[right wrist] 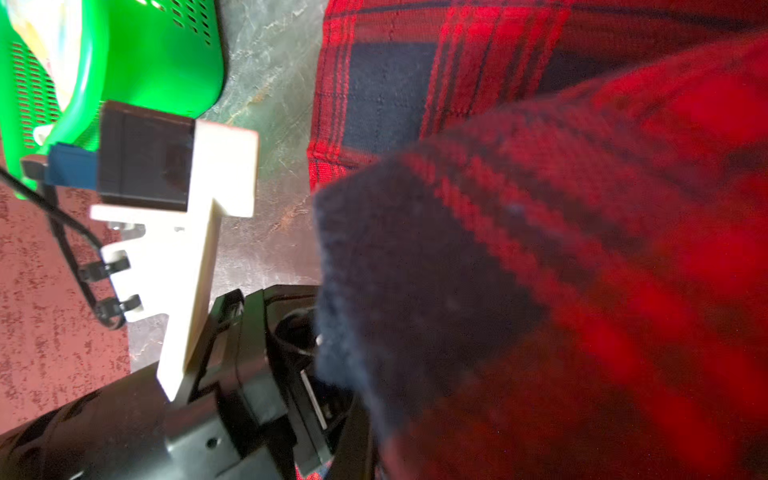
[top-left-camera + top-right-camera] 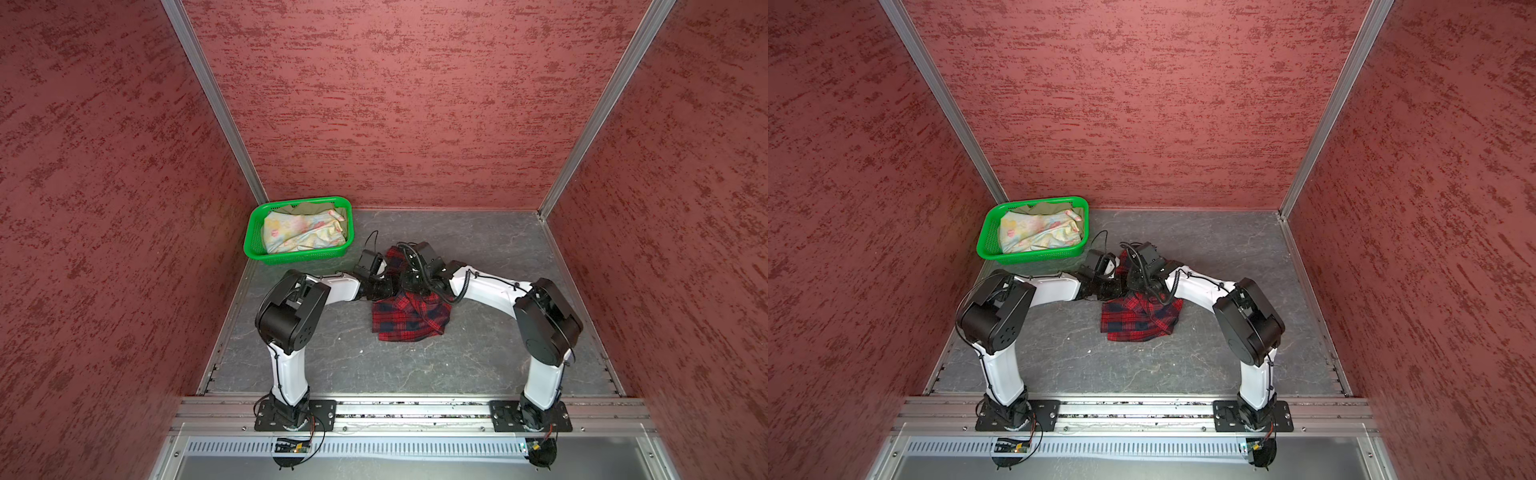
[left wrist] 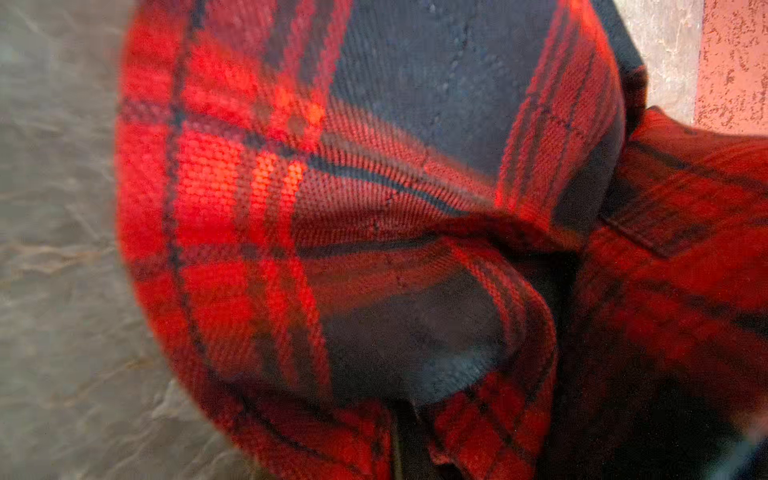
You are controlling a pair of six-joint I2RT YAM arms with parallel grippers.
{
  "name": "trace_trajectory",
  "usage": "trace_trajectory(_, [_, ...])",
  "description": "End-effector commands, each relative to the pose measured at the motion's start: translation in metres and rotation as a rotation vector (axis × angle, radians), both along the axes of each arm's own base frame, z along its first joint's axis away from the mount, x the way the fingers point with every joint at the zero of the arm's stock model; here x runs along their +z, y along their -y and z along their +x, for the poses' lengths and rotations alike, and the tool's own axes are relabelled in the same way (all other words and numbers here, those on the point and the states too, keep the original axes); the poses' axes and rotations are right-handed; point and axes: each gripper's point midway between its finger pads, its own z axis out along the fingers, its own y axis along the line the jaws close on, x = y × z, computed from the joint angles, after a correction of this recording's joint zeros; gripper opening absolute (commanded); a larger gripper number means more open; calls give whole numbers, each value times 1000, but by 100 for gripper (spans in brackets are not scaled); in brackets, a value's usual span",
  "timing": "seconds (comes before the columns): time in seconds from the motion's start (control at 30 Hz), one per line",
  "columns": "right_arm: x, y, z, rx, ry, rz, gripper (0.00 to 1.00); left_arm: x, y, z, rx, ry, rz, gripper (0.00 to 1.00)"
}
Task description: Fold and stack the skirts
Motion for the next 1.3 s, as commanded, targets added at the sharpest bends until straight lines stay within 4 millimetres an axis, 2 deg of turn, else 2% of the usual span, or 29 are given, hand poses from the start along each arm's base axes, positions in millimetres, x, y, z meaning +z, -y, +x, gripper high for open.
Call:
trace_trajectory(0.0, [43,-7,13,3,96,14,32,-30,-14,-29,-1,-122,61,10])
trace_trajectory(0.1, [78,3,19,10,173,-39,52,-30,-14,-29,-2,-123,61,10])
trace_trajectory(0.17, [109,13,19,4,232,-71,60,-31,-13,-28,-4,-124,59,9])
trace_trajectory(0.23, [140,40,17,-46,295,-144,68,-31,-13,-28,-8,-126,61,10])
trace_trajectory(0.3, [160,81,16,-138,331,-226,76,-31,-12,-28,-9,-126,61,10])
trace_trajectory(0.37, [163,125,15,-231,324,-242,80,-32,-12,-27,-12,-130,64,10])
trace_trajectory(0.43, [155,165,10,-312,299,-205,81,-32,-10,-27,-15,-131,67,9])
trace_trajectory(0.53, [137,190,-2,-360,275,-134,82,-33,-9,-27,-16,-132,72,9])
trace_trajectory(0.6, [124,189,-10,-341,267,-93,81,-33,-9,-27,-16,-133,72,9])
trace_trajectory(0.87, [91,153,-19,-207,238,77,77,-33,-6,-31,-24,-137,77,8])
trace_trajectory(1.0, [83,125,-17,-151,231,142,75,-28,-4,-31,-28,-126,69,9])
trace_trajectory(1.17, [68,81,-19,-72,192,172,71,-22,0,-30,-34,-121,54,9])
trace_trajectory(1.2, [54,71,-19,-59,163,168,70,-22,0,-29,-34,-119,49,8])
trace_trajectory(1.27, [45,54,-20,-39,151,186,69,-21,2,-30,-34,-120,42,9])
